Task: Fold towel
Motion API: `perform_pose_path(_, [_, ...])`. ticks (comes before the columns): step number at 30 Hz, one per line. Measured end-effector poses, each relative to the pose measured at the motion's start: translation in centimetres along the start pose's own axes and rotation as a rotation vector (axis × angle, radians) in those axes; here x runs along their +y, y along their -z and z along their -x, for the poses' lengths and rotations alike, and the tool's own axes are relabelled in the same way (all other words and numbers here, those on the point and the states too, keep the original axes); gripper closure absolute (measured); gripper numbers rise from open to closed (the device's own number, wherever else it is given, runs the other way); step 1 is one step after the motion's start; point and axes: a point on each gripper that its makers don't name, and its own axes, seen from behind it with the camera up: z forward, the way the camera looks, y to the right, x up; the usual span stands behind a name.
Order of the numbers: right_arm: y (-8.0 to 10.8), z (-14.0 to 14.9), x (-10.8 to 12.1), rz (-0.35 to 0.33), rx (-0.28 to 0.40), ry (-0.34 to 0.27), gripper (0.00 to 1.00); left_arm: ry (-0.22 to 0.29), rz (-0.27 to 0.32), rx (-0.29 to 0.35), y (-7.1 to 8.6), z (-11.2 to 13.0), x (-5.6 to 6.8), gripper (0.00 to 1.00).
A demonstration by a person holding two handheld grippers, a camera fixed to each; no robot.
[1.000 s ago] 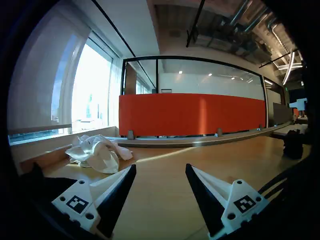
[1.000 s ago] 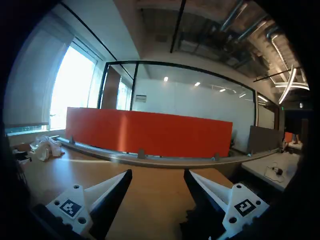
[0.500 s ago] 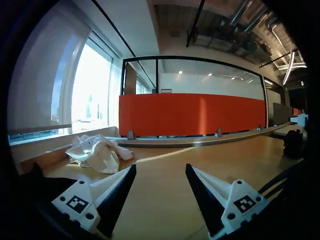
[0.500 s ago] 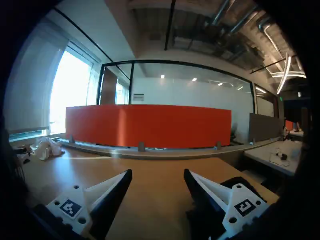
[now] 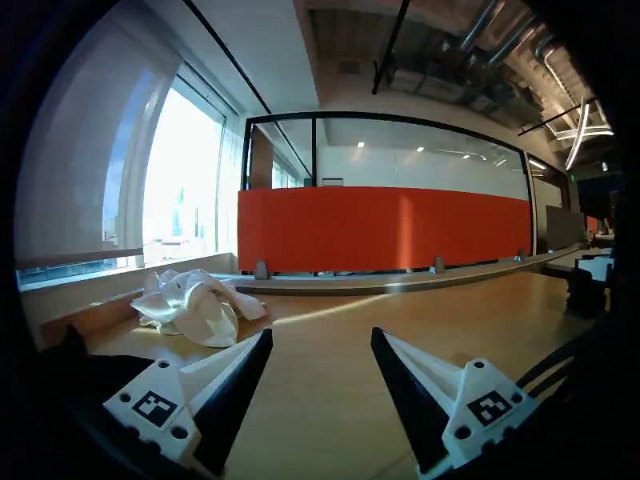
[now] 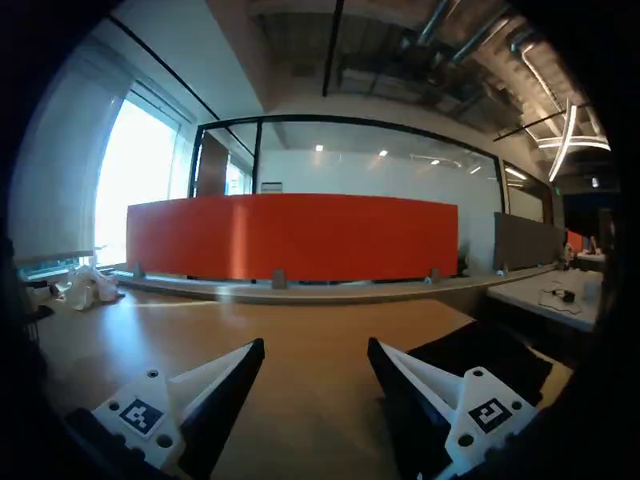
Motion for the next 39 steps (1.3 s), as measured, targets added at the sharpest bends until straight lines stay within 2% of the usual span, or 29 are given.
perform_pose_path(15, [0.2,1.4,-0.6,-0.019,0.005,-0.021,0.0,0.0,0.0,0.0,0.1,0.0,-0.1,0.09])
perform_pose_path(39, [0.8,0.8,-1.7,-0.034,0.031,-0.012,0.0,0.0,0.0,0.0,0.0,0.0,0.0,0.09])
